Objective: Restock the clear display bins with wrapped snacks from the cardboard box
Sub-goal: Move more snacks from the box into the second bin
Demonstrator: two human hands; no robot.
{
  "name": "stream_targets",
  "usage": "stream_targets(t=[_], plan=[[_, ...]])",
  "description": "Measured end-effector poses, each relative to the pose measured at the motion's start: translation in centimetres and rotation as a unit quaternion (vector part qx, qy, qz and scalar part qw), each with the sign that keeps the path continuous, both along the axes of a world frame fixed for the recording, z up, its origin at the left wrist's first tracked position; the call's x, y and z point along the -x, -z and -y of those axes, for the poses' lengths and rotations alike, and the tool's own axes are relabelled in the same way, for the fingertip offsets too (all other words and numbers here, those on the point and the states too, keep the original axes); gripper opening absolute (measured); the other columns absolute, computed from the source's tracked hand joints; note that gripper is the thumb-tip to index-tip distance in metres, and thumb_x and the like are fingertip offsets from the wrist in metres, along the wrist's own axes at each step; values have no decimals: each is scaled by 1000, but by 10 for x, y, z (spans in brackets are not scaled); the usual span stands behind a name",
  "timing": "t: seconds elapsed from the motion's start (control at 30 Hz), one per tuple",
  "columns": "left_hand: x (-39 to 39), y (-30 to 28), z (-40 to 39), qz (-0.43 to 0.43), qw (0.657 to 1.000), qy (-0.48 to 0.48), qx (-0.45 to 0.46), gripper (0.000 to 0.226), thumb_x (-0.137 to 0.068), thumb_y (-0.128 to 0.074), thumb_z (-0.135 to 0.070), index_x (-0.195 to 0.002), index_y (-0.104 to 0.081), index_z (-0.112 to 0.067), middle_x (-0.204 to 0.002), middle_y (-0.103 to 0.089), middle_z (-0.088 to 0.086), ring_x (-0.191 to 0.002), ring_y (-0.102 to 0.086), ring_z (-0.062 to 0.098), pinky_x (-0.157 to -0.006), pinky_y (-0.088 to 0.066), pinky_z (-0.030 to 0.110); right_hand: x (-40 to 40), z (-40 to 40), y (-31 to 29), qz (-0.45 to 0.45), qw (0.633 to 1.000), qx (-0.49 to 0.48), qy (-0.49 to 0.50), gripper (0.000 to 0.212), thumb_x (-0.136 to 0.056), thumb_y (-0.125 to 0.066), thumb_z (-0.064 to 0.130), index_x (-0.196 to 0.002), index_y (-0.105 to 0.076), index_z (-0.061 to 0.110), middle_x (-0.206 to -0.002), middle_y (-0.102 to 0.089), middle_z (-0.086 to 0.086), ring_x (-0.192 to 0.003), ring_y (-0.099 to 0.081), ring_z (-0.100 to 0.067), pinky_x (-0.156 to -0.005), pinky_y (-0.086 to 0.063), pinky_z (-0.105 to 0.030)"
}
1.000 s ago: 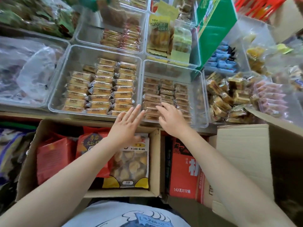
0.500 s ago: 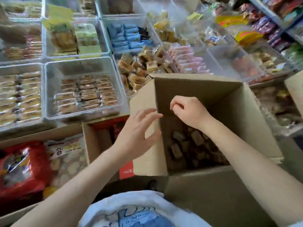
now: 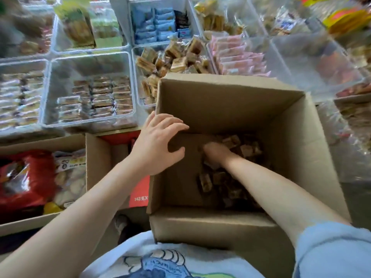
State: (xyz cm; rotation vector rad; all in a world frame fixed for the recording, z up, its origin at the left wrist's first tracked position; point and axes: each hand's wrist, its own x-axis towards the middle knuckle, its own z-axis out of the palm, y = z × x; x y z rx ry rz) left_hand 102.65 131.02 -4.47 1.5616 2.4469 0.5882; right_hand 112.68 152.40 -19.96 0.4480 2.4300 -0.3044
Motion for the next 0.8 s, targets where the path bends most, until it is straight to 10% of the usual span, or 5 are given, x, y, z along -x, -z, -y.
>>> stream_targets(t=[0.3,0.6,0.67,0.8], plan=[[-2,6,1,-11,1000,-29,-1,49,-86,-57,-46,-132,-63,-28,-134,-60,-10,-138,-38,15,-125,-14,50,-6,4,72,61,992,-89,67,57,-104,-31,8,-158,-13,6,-162,-9,-28,-148,-19,-44,-114,-28,-60],[-3,7,1,-17,999,-34,-9,49,-87,-51,-49,-131,-64,-30,-134,-61,-10,-138,-39,16,-123,-18,51,-2,-7,40,-41,968,51,244,73,-91,-67,27,-146,-23,5,-149,-36,-24,-134,-42,-40,-105,-39,-38],[-3,7,0,-18,999,-32,-10,48,-87,-53,-47,-131,-64,-30,-133,-61,-10,-138,-39,16,-123,-17,49,5,-21,17,-40,927,160,338,80,-78,-76,38,-142,-36,12,-138,-50,-14,-120,-55,-34,-93,-47,-36],[-3,7,2,-9,999,-30,-22,47,-89,-60,-42,-135,-60,-30,-136,-58,-9,-138,-37,15,-123,-10,42,14,-40,-56,-48,779,431,453,14,-94,-52,28,-93,-61,17,-87,-62,-8,-73,-60,-19,-66,-48,-30]])
